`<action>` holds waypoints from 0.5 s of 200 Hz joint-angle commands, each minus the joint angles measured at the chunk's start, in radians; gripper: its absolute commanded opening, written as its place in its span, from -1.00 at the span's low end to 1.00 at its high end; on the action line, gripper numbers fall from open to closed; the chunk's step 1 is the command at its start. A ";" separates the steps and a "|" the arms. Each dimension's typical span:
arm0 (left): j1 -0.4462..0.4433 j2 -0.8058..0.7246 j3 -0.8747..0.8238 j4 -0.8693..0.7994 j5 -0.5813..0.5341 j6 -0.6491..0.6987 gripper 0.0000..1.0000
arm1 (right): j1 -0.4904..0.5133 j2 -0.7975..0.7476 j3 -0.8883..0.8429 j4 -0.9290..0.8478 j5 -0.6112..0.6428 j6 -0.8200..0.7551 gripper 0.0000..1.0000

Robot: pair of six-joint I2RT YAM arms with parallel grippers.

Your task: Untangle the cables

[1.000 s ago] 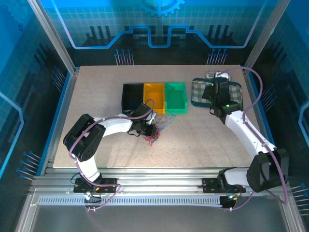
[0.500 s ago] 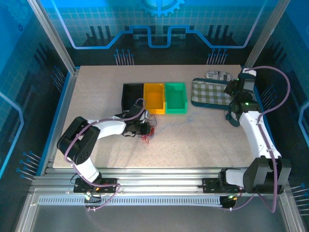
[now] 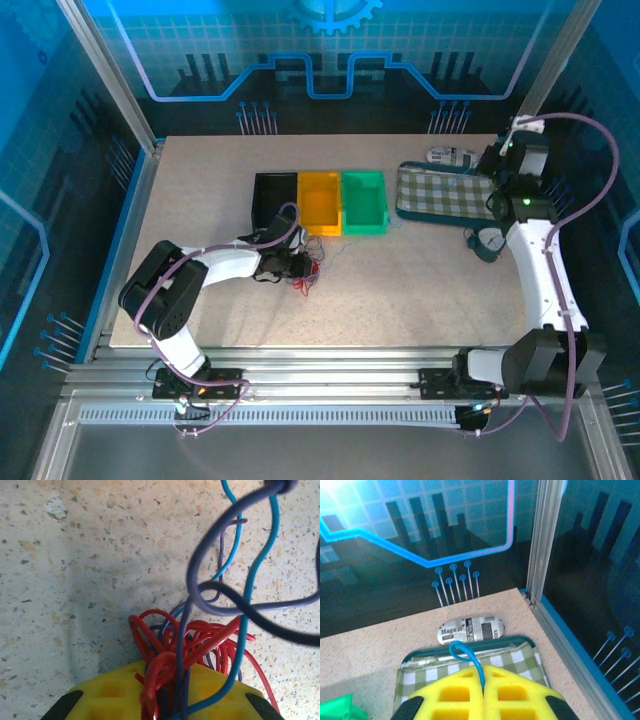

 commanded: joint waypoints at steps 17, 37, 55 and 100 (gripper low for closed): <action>0.049 0.108 -0.078 -0.133 -0.148 -0.090 -1.00 | -0.078 -0.012 0.037 -0.007 0.043 0.011 -1.00; 0.049 0.125 -0.061 -0.156 -0.168 -0.102 -1.00 | -0.083 -0.060 -0.026 -0.003 0.162 0.074 -1.00; 0.048 0.146 -0.035 -0.183 -0.182 -0.099 -1.00 | -0.098 -0.133 -0.108 0.034 0.177 0.120 -1.00; 0.041 0.134 0.024 -0.144 -0.032 0.006 -1.00 | 0.031 -0.178 -0.180 0.001 -0.028 0.062 -1.00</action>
